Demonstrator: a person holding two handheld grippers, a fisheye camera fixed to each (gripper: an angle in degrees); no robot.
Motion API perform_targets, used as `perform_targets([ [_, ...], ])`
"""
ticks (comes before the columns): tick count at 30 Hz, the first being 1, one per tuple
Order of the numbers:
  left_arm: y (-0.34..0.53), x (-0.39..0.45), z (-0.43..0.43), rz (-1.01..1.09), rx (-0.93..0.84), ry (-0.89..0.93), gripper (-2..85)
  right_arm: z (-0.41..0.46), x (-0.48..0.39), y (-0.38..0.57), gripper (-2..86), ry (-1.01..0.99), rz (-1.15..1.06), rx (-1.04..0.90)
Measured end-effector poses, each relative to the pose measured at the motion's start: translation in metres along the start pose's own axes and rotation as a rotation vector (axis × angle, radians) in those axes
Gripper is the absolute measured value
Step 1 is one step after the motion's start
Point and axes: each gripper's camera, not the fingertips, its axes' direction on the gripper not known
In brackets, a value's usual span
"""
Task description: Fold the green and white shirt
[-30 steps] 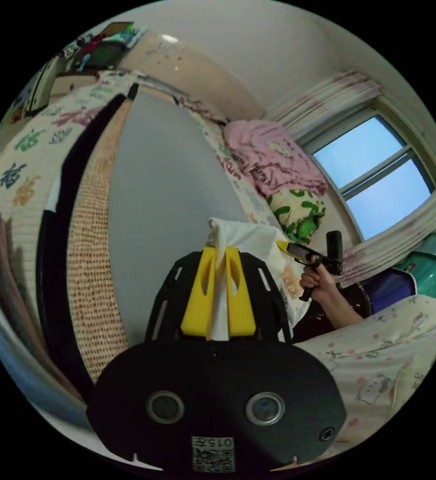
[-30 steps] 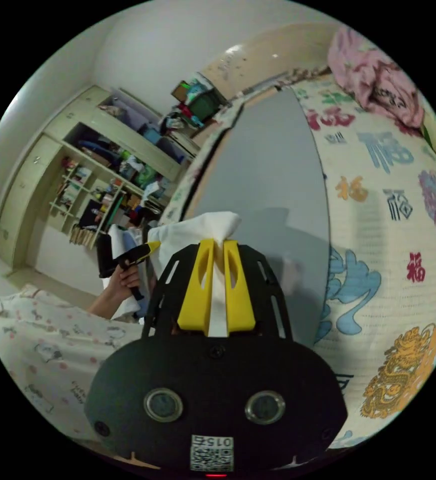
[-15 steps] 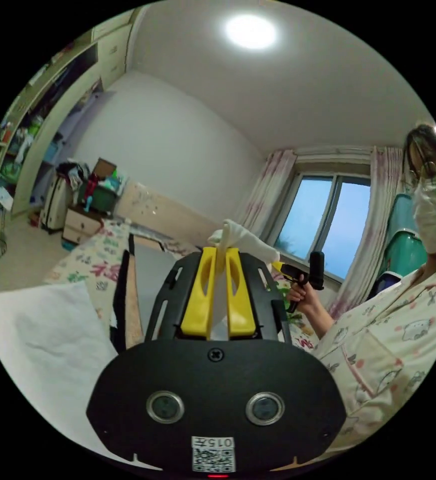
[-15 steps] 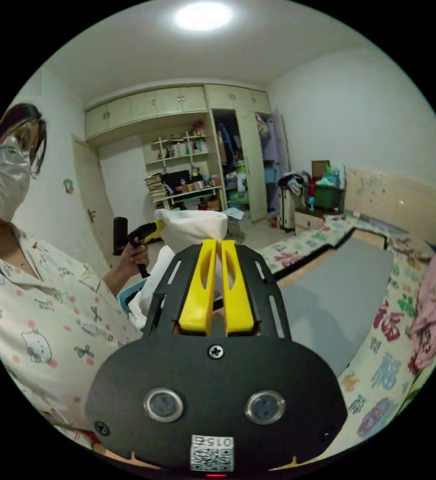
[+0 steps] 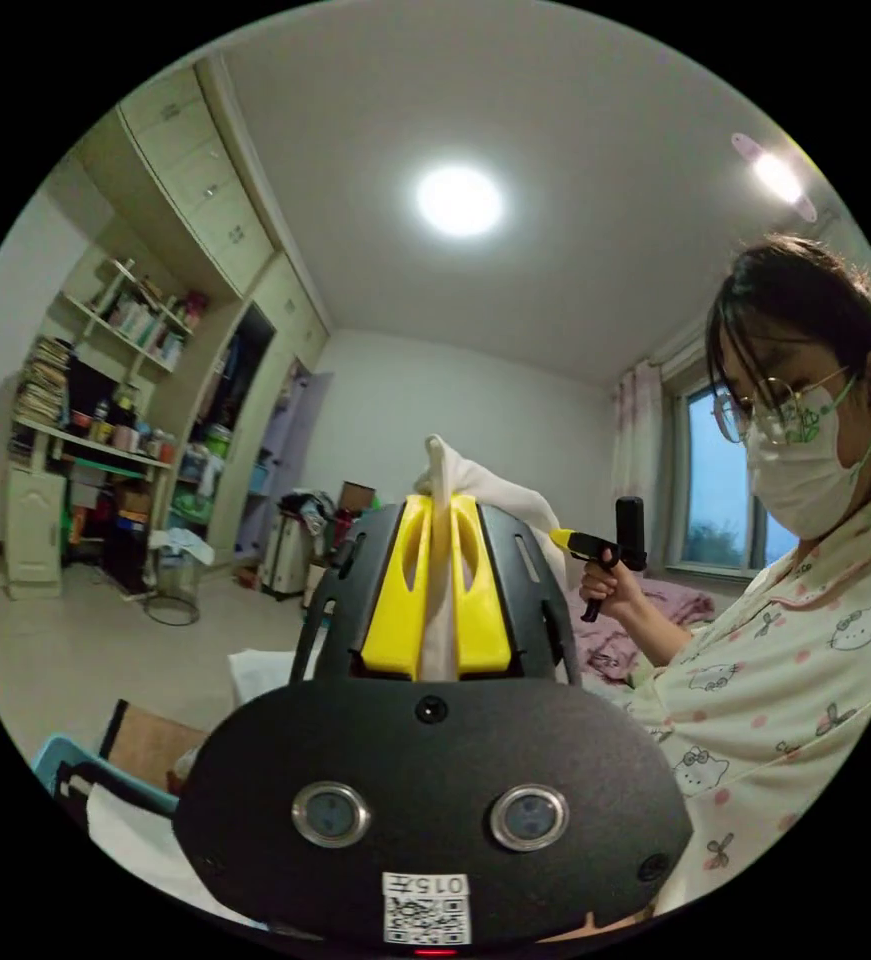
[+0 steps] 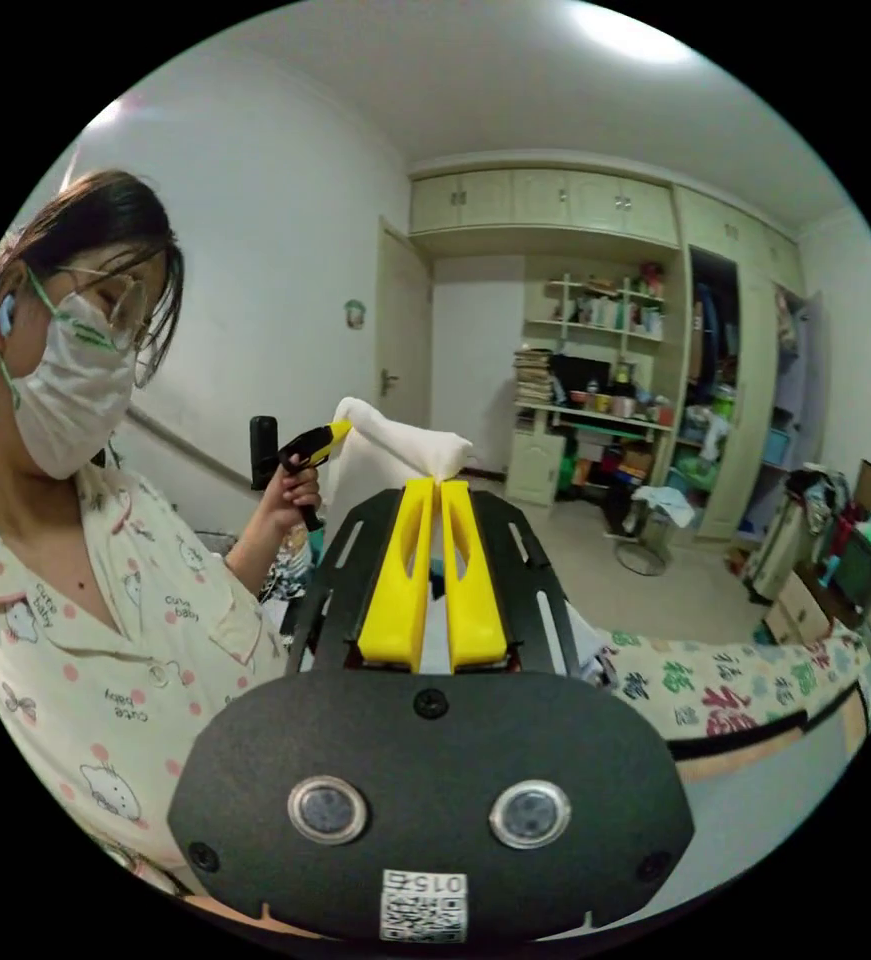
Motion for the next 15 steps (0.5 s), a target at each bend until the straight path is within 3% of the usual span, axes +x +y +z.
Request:
perform_targets([
  [8,-0.049,-0.002,-0.196,-0.005,-0.01,-0.567,0.9,0.18,-0.08,0.103,0.1,-0.385,0.054,-0.154],
  [15,-0.032,-0.048,-0.276,-0.125,-0.094,-0.846,0.6,0.313,-0.157,0.213,0.0,-0.46,0.087,-0.357],
])
